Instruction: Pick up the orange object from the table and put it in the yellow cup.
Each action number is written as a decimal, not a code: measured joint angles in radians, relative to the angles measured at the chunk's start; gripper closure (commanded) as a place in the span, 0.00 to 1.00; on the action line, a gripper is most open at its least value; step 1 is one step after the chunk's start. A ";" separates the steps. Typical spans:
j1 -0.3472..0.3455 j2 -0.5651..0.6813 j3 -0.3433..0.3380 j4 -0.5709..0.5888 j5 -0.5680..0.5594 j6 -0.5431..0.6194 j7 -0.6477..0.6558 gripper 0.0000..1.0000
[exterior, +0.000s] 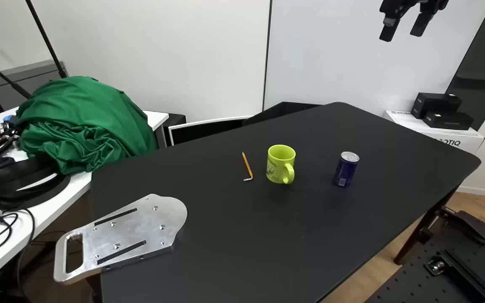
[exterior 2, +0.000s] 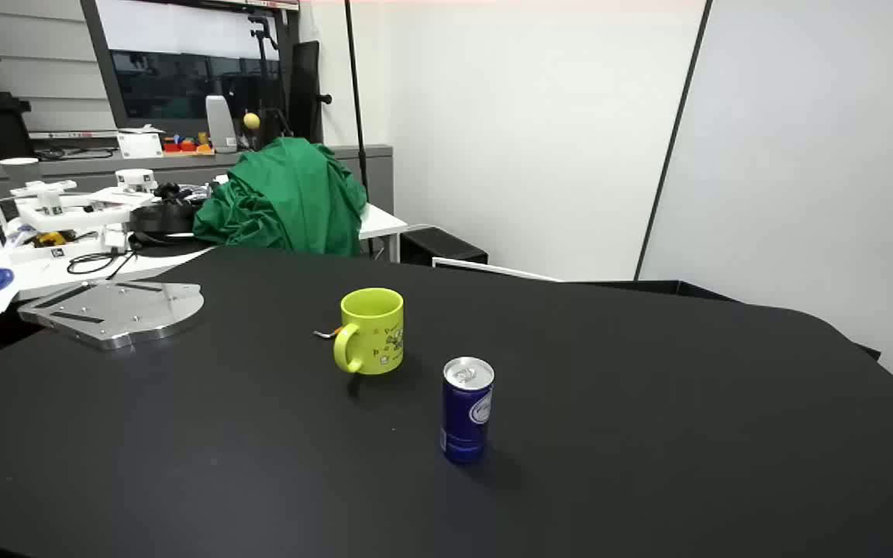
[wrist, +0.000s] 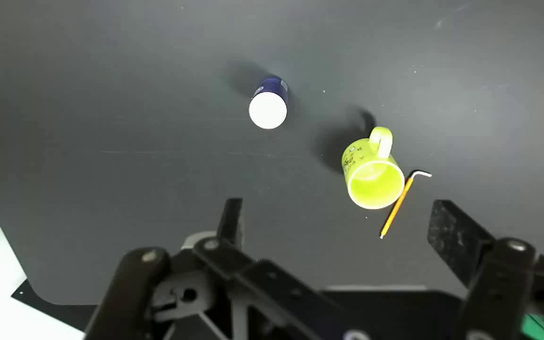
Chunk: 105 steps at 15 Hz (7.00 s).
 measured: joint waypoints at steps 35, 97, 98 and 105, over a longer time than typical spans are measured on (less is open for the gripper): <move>0.000 -0.001 0.000 0.000 0.000 0.002 0.000 0.00; 0.149 1.300 0.126 0.630 0.370 0.625 0.436 0.00; 0.152 1.307 0.124 0.625 0.365 0.627 0.434 0.00; 0.153 1.313 0.125 0.624 0.364 0.627 0.430 0.00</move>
